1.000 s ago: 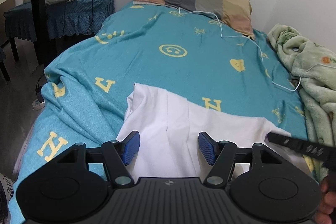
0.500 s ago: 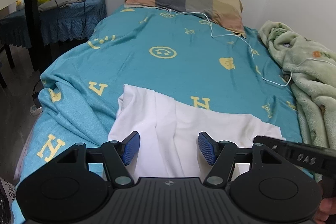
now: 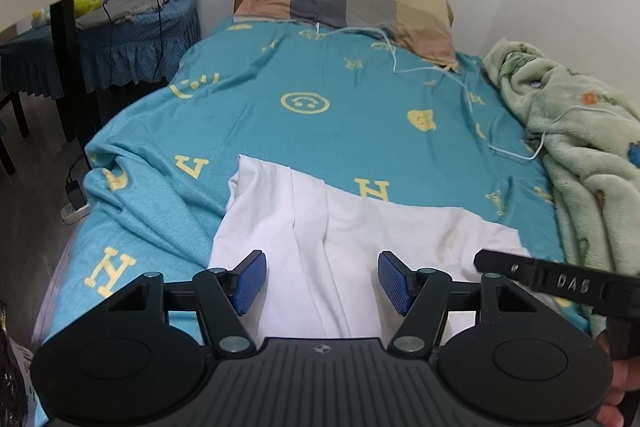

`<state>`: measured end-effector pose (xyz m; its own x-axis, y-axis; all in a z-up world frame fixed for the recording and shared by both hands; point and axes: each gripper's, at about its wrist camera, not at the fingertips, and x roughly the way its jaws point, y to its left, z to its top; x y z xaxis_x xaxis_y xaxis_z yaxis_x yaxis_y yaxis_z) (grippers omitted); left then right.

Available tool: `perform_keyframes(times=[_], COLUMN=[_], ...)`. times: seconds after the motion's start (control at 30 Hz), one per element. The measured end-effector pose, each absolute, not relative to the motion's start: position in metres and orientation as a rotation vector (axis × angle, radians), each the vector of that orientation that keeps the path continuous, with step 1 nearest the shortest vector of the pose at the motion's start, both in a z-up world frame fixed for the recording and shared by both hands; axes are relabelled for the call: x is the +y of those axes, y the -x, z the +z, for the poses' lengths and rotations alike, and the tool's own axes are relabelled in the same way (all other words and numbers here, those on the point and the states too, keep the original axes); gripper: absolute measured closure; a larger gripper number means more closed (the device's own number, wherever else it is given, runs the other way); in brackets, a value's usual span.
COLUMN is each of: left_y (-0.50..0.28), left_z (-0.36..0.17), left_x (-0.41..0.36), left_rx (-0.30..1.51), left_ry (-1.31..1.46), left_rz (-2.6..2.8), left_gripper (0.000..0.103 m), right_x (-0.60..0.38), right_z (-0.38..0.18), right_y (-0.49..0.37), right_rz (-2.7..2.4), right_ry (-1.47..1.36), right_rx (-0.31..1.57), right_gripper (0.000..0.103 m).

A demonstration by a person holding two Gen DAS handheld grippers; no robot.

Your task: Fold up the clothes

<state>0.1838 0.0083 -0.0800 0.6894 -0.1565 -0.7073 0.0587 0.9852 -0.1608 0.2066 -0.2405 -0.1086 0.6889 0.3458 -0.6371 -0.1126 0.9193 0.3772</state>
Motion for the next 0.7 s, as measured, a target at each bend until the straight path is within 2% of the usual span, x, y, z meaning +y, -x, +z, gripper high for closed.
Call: perform_keyframes(times=[0.3,0.4,0.53,0.7], left_y=[-0.163,-0.147,-0.119,-0.110], left_z=[-0.090,-0.079,-0.076,-0.101], left_x=[0.009,0.022,0.040,0.057], left_rx=[0.869,0.863,0.868,0.950], left_ry=[0.167,0.306,0.537,0.764], left_rz=[-0.096,-0.092,-0.114,-0.088], left_gripper=[0.037,0.035,0.026,0.025], right_x=[-0.238,-0.249,-0.266,-0.283], right_z=[-0.119,-0.108,-0.091,-0.086], right_y=[-0.188,-0.178,-0.157,-0.144], right_rz=[0.266,0.270,0.291,0.317], right_ry=[-0.307,-0.380,-0.491,-0.654], right_rx=[0.865,0.843,0.805,0.802], right_gripper=[0.087,0.086,0.086,0.085])
